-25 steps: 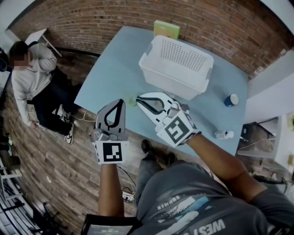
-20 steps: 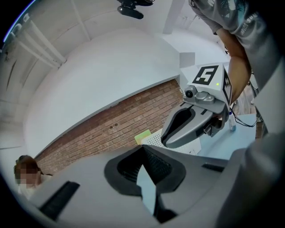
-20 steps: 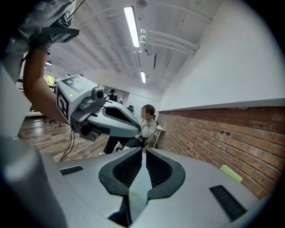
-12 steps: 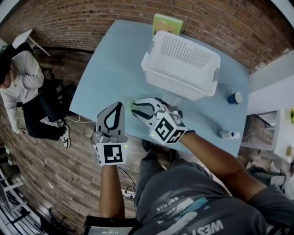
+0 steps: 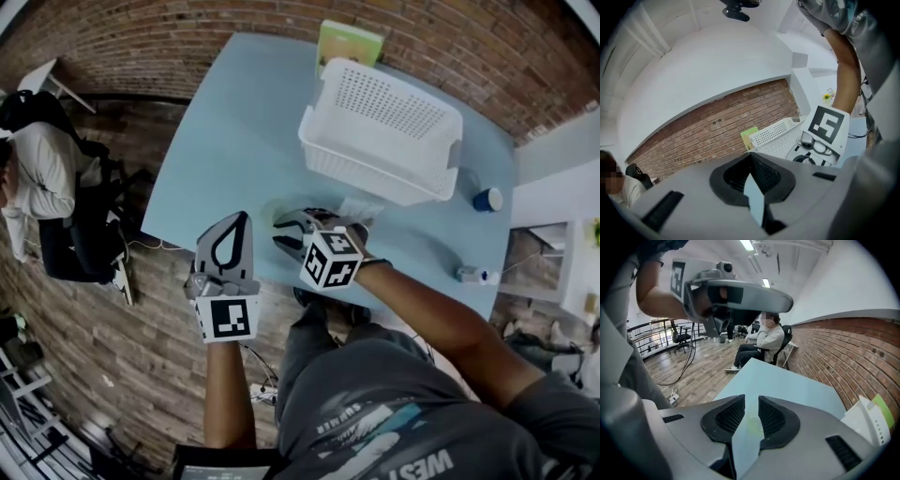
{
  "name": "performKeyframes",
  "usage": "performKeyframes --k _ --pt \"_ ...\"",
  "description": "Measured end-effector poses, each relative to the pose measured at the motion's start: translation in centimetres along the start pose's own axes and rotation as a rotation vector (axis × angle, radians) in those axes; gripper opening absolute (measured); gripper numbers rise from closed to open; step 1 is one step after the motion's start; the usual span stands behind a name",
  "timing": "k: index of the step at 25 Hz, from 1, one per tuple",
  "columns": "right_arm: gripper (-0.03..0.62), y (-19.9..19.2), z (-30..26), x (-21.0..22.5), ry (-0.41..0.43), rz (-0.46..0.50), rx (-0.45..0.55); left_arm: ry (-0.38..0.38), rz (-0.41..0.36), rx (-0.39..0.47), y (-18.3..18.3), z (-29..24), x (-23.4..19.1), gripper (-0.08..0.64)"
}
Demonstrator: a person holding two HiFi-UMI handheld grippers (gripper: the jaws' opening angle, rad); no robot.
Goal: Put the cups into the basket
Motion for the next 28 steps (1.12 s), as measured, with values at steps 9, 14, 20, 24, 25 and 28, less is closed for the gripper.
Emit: performKeyframes --k 9,14,20,24,25,28 --pt "0.079 -3.7 -2.9 -0.7 0.091 0.177 -0.24 -0.014 0.023 0.009 -1.4 -0.6 -1.1 0.009" --pt "0.078 -4.4 -3.7 -0.9 0.154 0.23 -0.306 -0.035 0.03 0.011 -1.7 -1.3 -1.1 0.009" --pt "0.032 -5.2 -3.9 -0.9 0.189 0.219 -0.355 -0.051 0.035 0.028 -1.6 -2.2 -1.3 0.009" --pt "0.03 -3.9 -2.9 0.0 0.155 0.207 -0.333 -0.06 0.035 0.054 -1.2 -2.8 -1.4 0.009" --pt "0.031 -3.4 -2.5 0.4 0.142 0.206 -0.326 -0.061 0.035 0.06 -1.1 -2.9 -1.4 0.009" --pt "0.031 -1.7 -0.9 1.7 0.101 0.203 -0.308 -0.064 0.033 0.073 -0.6 -3.4 -1.3 0.009"
Point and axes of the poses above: the fingertips, and each gripper's own axes: z backward along the fingers, x to its right, y out of its top, the point moved 1 cm from there along z, backward along the fingers, and after that the axes turned 10 degrees about x, right-handed, at the moved point
